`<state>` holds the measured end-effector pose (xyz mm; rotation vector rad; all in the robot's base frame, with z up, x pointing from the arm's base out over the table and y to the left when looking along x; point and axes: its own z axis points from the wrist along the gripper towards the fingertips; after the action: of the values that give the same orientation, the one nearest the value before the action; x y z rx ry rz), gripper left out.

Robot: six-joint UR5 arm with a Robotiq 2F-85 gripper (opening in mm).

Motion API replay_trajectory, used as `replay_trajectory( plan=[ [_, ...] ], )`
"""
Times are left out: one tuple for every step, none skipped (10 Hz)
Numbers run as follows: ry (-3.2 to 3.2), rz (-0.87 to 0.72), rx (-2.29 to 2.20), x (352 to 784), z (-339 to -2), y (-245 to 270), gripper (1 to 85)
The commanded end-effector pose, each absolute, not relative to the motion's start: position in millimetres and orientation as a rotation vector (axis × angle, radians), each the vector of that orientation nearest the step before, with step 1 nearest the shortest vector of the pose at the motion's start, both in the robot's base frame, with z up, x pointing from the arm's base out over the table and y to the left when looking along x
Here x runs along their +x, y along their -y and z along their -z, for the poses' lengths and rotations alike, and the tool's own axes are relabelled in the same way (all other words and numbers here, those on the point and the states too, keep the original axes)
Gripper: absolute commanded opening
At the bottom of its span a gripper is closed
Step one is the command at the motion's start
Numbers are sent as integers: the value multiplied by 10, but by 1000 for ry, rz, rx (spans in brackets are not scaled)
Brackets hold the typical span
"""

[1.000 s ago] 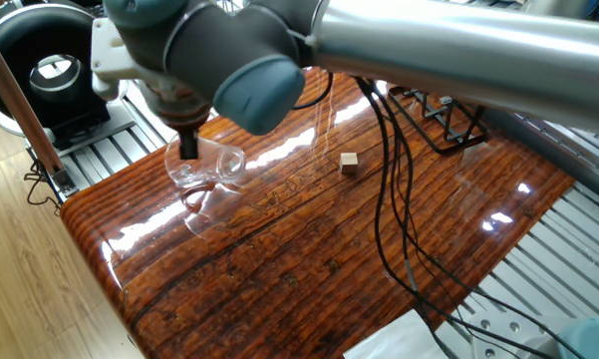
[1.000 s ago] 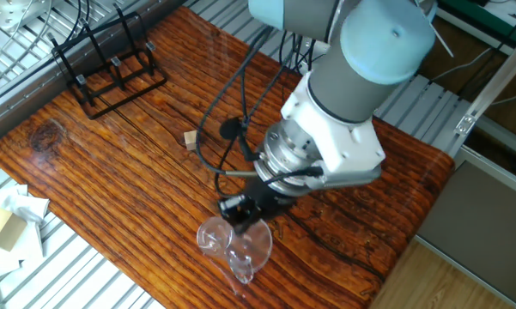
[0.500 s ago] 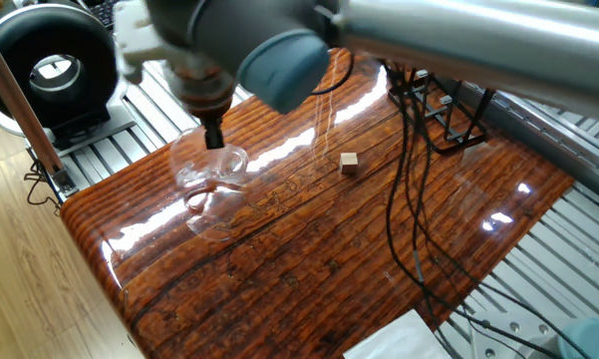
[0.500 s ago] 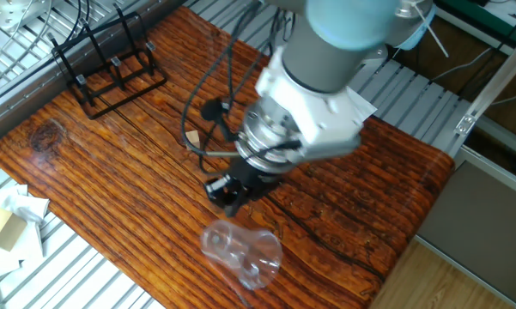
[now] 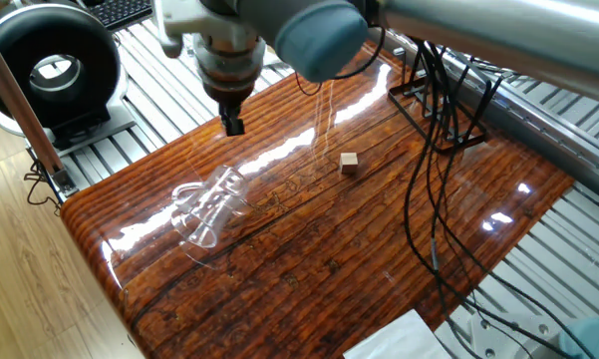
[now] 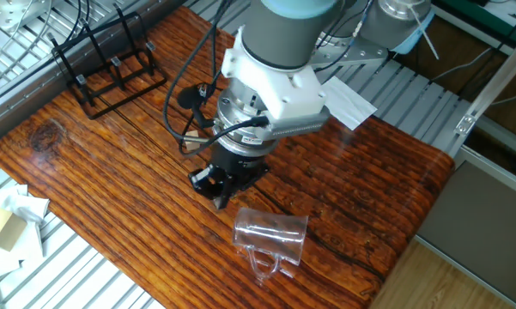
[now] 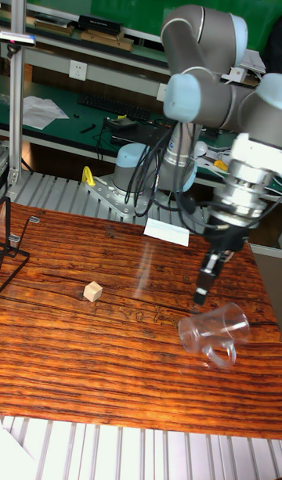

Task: Take the cup off the cup rack

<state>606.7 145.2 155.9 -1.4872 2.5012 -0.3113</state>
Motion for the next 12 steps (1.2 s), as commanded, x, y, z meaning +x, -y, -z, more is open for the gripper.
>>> replay_trajectory(
  plan=[
    [-2600,173,-1295,6051,-1743,-1985,13],
    [-2663,121,-1248,6007,-1777,-2163,13],
    [-2705,111,-1154,6021,-1767,-2347,13],
    [-2697,133,-1003,6129,-1719,-2570,13],
    [-2714,207,-913,6135,-1685,-2585,13],
    [-2737,262,-866,6099,-1674,-2571,13],
    [-2735,204,-862,6083,-1662,-2710,13],
    [-2732,68,-859,5986,-1609,-2986,13],
    [-2747,61,-855,5855,-1507,-3055,13],
    [-2728,85,-839,5820,-1387,-3107,13],
    [-2687,201,-871,5837,-1293,-2970,13],
    [-2654,306,-909,5806,-1199,-2810,13]
  ],
)
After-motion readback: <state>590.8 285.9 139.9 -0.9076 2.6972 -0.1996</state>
